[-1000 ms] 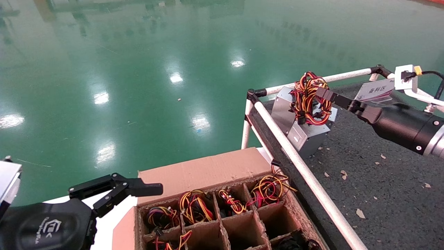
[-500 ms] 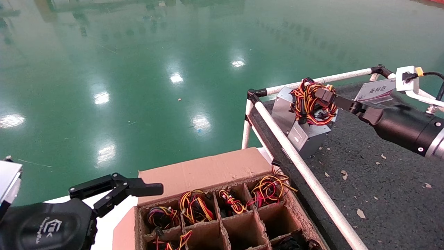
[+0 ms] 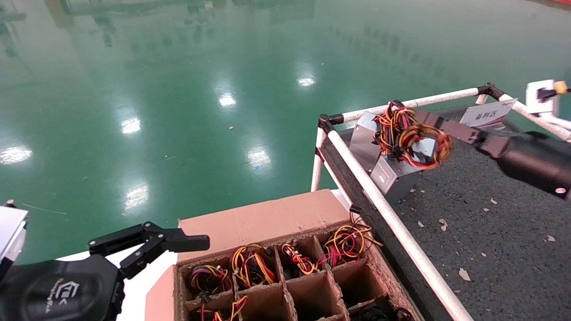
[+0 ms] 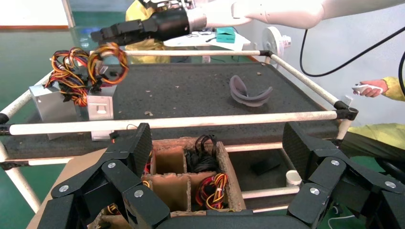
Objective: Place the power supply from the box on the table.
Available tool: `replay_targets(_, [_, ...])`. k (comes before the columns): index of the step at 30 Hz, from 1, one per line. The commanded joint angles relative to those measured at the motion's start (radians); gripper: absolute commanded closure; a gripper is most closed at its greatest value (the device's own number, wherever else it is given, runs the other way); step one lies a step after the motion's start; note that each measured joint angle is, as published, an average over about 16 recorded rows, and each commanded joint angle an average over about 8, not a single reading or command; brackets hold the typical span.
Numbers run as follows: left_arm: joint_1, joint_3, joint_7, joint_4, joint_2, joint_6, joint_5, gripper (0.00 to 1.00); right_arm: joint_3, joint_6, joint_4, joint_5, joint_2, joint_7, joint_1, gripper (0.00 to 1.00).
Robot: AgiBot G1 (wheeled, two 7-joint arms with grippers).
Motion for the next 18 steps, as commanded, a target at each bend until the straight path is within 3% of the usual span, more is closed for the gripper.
replay_targets(1, [0.000, 0.000, 0.000, 0.000, 0.000, 0.000, 0.000, 0.00, 0.001, -0.008, 0.006, 0.000, 0.016, 0.005, 0.003, 0.00])
replay_targets(10, [0.000, 0.000, 0.000, 0.000, 0.000, 0.000, 0.000, 0.00, -0.002, -0.008, 0.060, -0.006, 0.044, 0.042, 0.005, 0.00])
replay_targets(18, [0.000, 0.000, 0.000, 0.000, 0.000, 0.000, 0.000, 0.00, -0.003, 0.000, 0.116, 0.000, 0.013, 0.065, 0.026, 0.00])
